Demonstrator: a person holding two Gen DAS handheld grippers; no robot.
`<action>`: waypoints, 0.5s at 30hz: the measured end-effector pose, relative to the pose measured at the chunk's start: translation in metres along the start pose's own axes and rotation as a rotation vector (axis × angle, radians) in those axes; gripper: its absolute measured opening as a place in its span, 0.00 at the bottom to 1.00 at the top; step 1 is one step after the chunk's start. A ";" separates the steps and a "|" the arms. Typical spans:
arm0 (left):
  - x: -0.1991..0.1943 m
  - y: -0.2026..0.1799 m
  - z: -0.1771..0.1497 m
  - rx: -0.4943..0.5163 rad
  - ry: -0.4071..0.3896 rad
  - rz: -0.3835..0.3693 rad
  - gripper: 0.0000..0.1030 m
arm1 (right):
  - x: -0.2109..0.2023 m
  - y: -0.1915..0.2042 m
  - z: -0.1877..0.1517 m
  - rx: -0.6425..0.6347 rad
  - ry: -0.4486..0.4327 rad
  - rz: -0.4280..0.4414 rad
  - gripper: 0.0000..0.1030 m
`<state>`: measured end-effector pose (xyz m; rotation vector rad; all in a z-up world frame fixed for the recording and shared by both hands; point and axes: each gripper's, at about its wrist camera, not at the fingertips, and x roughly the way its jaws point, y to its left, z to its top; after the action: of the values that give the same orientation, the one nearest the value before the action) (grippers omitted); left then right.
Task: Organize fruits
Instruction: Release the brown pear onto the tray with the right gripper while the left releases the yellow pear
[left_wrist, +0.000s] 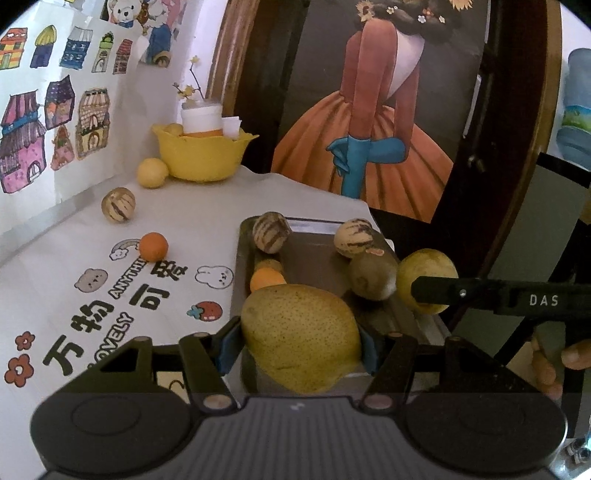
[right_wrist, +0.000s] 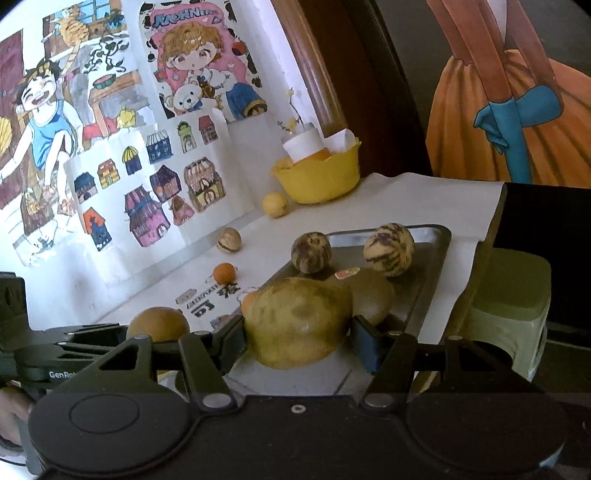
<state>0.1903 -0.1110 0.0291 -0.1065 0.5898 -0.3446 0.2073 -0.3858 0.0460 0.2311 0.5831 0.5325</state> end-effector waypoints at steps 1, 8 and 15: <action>0.001 0.000 -0.001 0.001 0.003 0.000 0.65 | 0.001 0.000 -0.001 -0.003 0.002 -0.001 0.61; 0.009 0.000 -0.005 0.004 0.032 0.003 0.65 | 0.007 0.002 -0.006 -0.044 -0.001 -0.005 0.56; 0.016 0.000 -0.009 0.007 0.055 0.000 0.65 | 0.011 0.002 -0.006 -0.051 -0.004 -0.006 0.56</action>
<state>0.1979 -0.1171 0.0130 -0.0908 0.6434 -0.3501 0.2107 -0.3774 0.0364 0.1817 0.5658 0.5409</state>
